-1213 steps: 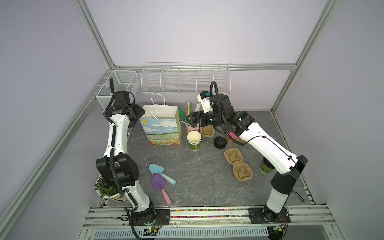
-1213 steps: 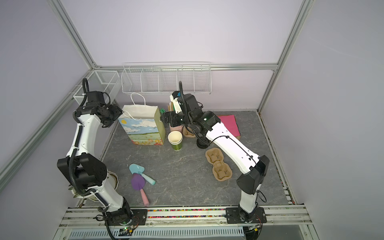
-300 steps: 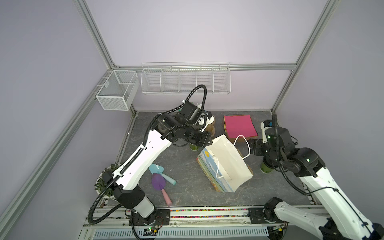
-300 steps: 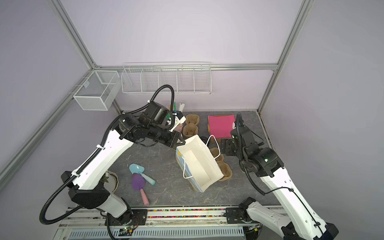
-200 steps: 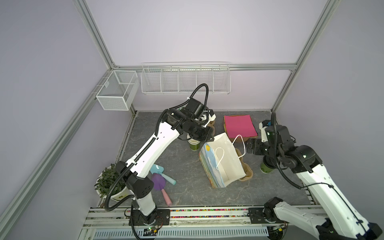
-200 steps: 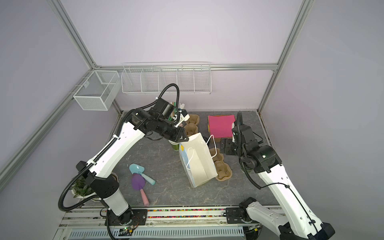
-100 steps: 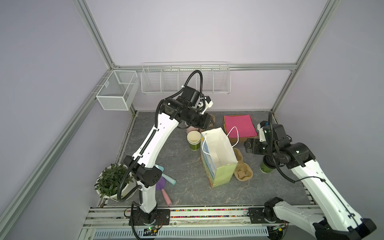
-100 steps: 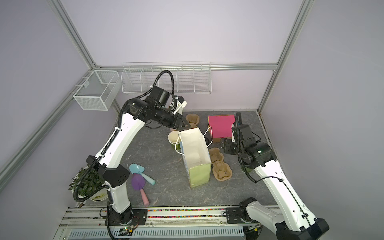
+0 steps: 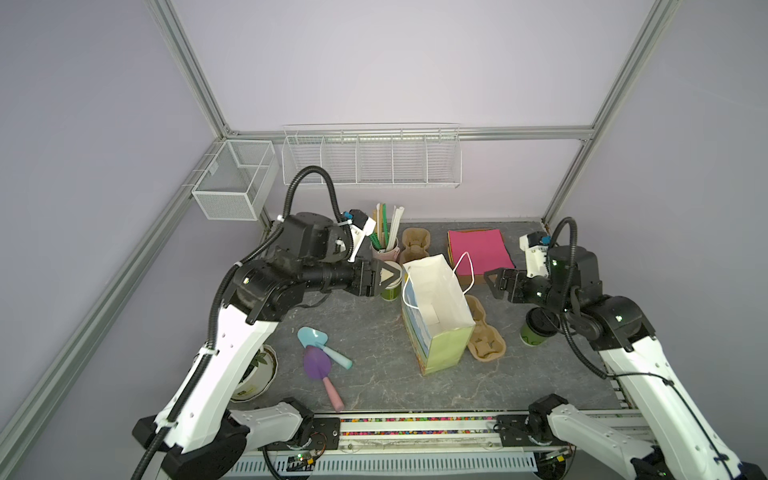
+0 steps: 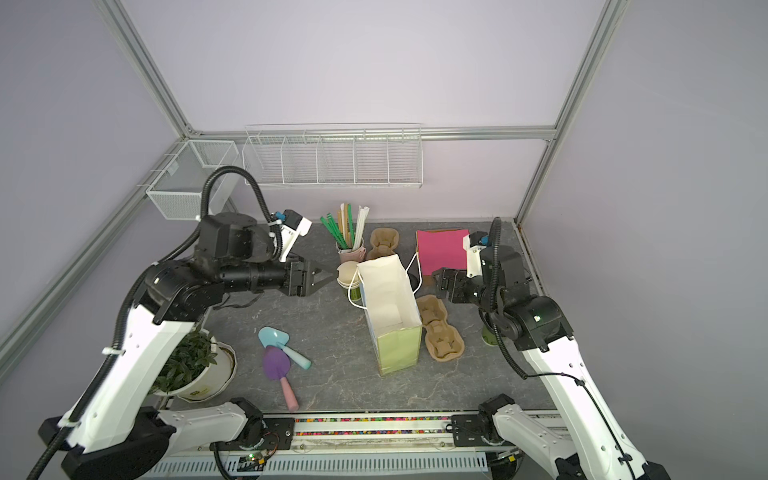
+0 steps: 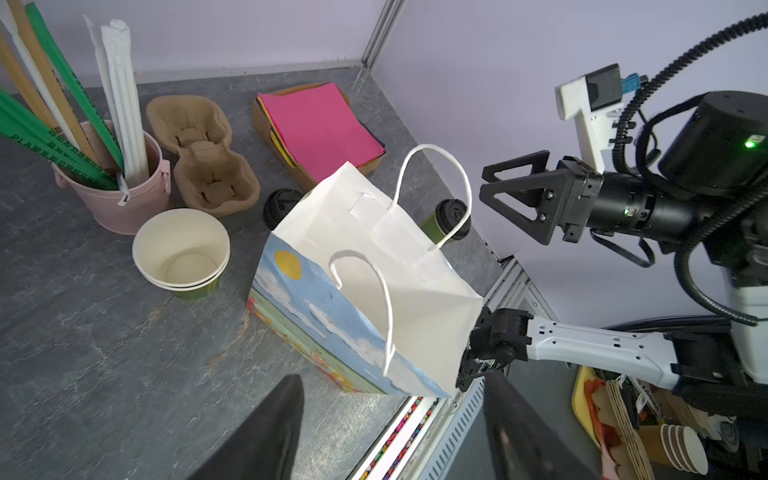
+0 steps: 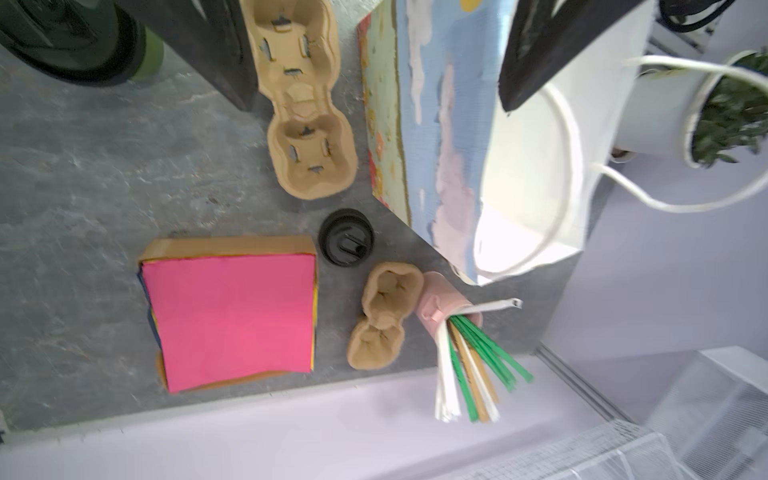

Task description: Pack the takeout coffee

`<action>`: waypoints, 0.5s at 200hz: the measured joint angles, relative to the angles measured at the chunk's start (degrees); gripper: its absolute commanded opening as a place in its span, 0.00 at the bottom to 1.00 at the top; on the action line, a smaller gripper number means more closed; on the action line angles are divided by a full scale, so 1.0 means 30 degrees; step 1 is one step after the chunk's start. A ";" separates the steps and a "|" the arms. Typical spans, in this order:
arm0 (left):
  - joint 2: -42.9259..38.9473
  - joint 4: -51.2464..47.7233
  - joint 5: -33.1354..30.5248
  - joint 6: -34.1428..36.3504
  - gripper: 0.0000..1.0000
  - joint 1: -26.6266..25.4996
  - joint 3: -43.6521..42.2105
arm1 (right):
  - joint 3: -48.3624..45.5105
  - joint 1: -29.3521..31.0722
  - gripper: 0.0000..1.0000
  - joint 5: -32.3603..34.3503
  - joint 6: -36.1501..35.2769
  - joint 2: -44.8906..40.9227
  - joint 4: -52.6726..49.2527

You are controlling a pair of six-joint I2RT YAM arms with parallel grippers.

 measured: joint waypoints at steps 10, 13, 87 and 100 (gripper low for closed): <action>-0.0357 0.0597 0.0299 -0.0204 0.70 0.0000 -0.0670 | 0.0328 0.0000 0.97 -0.0663 -0.0007 0.0051 0.0554; -0.0415 0.0758 0.0364 -0.0277 0.70 0.0000 -0.0852 | 0.0408 0.0007 0.98 -0.0852 -0.0007 0.0073 0.0714; 0.1807 0.3322 0.1574 -0.1508 0.63 -0.0539 -0.3956 | 0.1282 0.0532 0.53 -0.2805 -0.0146 0.3067 0.2193; 0.2004 0.3519 0.1603 -0.1632 0.57 -0.0627 -0.3949 | 0.1290 0.0656 0.44 -0.2798 -0.0168 0.3439 0.2193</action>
